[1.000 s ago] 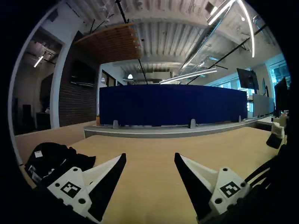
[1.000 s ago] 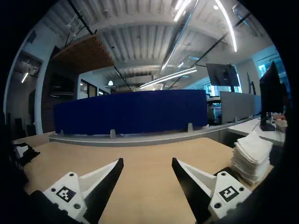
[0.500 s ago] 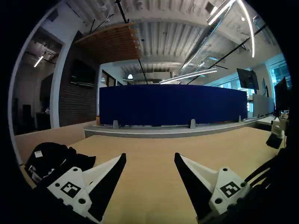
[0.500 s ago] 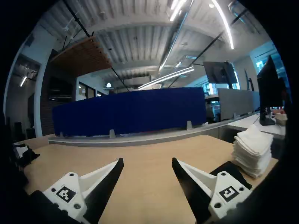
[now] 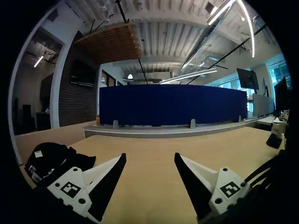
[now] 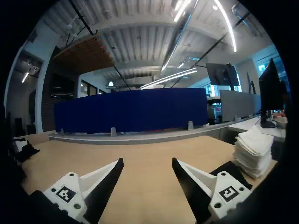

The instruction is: Fold towel

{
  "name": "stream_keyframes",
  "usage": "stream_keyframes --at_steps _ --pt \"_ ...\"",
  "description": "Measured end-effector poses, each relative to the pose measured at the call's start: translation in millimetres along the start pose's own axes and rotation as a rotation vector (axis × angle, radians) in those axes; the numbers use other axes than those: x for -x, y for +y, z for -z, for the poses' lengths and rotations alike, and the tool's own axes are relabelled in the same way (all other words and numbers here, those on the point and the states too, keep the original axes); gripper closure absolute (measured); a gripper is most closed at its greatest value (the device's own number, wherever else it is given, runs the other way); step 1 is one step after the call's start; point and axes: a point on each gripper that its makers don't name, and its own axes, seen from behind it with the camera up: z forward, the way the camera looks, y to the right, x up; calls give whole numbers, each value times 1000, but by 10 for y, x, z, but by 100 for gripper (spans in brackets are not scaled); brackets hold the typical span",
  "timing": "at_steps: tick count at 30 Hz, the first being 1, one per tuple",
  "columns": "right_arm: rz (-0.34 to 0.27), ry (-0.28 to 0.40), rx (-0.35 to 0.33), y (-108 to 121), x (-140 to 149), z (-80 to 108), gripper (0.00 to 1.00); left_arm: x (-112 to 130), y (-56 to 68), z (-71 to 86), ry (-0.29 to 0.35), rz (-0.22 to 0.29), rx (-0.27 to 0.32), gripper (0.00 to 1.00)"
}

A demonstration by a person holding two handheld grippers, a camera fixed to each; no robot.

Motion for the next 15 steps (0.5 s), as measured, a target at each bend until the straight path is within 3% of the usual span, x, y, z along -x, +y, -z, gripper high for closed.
stream_keyframes --at_steps 15 --pt "59 3 -14 -96 50 -6 0 3 4 -7 0 0 0 4"
